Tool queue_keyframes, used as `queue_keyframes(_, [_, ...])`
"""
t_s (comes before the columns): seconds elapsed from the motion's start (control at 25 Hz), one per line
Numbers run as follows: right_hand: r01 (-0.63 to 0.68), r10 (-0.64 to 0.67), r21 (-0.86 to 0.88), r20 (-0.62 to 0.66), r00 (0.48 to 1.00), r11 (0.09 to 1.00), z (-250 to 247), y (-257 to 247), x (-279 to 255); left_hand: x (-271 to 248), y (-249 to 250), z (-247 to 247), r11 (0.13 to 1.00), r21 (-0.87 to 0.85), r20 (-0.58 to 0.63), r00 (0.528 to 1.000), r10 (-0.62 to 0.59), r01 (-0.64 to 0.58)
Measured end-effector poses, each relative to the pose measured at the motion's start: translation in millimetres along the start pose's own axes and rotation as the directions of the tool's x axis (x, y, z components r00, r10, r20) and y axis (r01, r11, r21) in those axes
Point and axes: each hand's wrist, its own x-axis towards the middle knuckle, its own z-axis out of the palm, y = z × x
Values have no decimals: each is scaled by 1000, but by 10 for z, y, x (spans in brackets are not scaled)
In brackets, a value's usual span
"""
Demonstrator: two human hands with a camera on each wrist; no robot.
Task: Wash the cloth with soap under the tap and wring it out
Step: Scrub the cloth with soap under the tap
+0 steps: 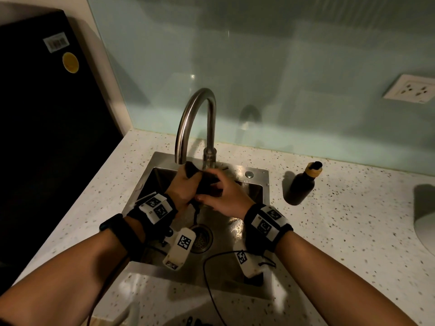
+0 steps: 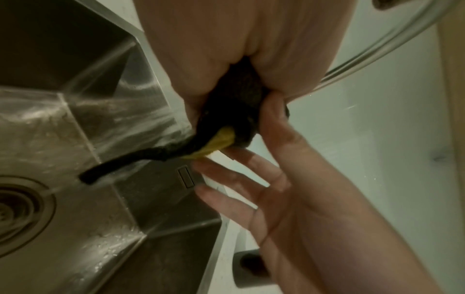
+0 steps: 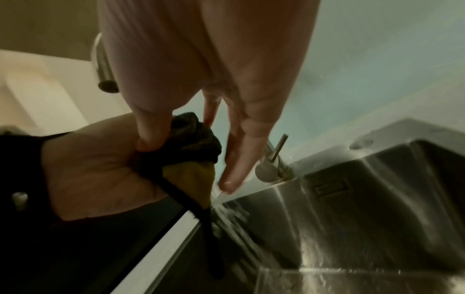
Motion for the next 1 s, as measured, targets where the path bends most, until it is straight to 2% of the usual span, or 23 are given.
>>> queue_keyframes(0.08, [-10, 12, 103, -15, 1000, 995, 41, -3, 4, -1, 25, -36, 999, -24, 65, 997, -32, 34])
queue_keyframes(0.12, [5, 1, 97, -60, 998, 995, 24, 3, 21, -7, 48, -60, 998, -28, 119, 991, -57, 60])
queue_keyframes(0.24, [60, -55, 16, -223, 973, 998, -49, -6, 48, -60, 120, -130, 994, 33, 244, 964, -109, 104])
queue_keyframes(0.36, [84, -102, -70, -319, 942, 994, -76, -29, 54, -30, 87, -238, 997, 22, 258, 962, -84, 80])
queue_keyframes(0.44, [88, -122, -138, -261, 958, 986, -62, -27, 42, 1, 63, -268, 999, -12, 196, 979, -49, 52])
queue_keyframes(0.48, [81, -98, -96, -195, 976, 992, -49, -20, 33, 19, 60, -262, 999, -1, 148, 989, -32, 32])
queue_keyframes(0.6, [3, 5, 278, -27, 1000, 961, -43, -22, 20, 16, 53, -186, 1000, -2, 104, 995, -6, 6])
queue_keyframes(0.64, [22, -11, 294, -41, 999, 955, -50, -30, 22, 7, 43, -156, 1000, -10, 133, 991, -14, 15])
queue_keyframes(0.8, [136, -147, -63, -254, 956, 989, -76, -2, 67, -37, 44, -143, 987, 158, 208, 976, -72, 39])
queue_keyframes(0.92, [118, -143, -91, -365, 920, 989, -119, -14, 59, -65, 91, -131, 975, 221, 189, 982, -23, -19])
queue_keyframes(1.0, [73, -111, -113, -382, 917, 991, -168, -27, 43, -85, 108, -147, 982, 170, 181, 982, 48, -79])
